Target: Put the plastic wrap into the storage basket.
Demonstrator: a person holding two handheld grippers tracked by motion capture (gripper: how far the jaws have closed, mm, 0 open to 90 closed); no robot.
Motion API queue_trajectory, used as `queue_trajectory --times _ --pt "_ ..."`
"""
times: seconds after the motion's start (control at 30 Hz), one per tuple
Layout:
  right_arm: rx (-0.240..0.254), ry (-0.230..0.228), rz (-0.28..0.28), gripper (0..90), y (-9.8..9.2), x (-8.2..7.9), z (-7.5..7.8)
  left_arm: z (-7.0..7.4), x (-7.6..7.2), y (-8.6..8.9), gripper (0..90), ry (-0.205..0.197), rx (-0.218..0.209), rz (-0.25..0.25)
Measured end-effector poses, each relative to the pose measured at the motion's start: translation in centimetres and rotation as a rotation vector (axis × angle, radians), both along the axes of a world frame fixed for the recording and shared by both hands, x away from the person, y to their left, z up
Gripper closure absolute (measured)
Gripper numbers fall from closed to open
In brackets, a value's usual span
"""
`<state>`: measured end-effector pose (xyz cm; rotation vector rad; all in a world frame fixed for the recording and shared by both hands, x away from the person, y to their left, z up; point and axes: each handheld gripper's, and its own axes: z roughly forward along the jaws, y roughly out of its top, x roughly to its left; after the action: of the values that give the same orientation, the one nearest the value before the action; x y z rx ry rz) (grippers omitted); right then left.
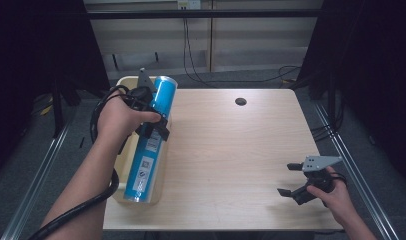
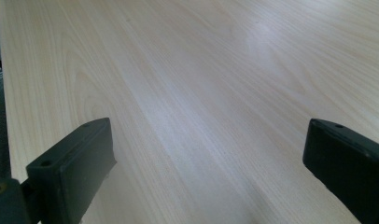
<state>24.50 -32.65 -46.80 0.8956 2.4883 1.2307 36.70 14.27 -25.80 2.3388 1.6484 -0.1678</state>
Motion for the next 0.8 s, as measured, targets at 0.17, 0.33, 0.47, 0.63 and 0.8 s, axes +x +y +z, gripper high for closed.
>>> queue_trajectory --times 0.17,0.33,0.47,0.63,0.8 --pt "0.001 0.000 -0.003 1.8 0.0 0.0 0.0 -0.5 0.3 1.3 32.2 0.007 0.006 0.041" --pt "0.000 0.001 -0.003 1.8 0.1 0.0 0.0 -1.2 0.7 2.0 32.2 0.025 -0.010 0.084" --pt "-0.004 -0.002 -0.003 1.8 0.1 0.0 0.0 -1.5 0.9 2.2 32.1 0.034 -0.012 0.098" --pt "-0.003 0.003 0.001 1.8 0.1 0.0 -0.1 -2.1 1.2 2.6 32.1 0.050 -0.022 0.136" --pt "0.001 0.004 0.003 1.8 0.0 0.0 -0.1 -2.6 1.4 3.3 32.1 0.057 -0.026 0.182"
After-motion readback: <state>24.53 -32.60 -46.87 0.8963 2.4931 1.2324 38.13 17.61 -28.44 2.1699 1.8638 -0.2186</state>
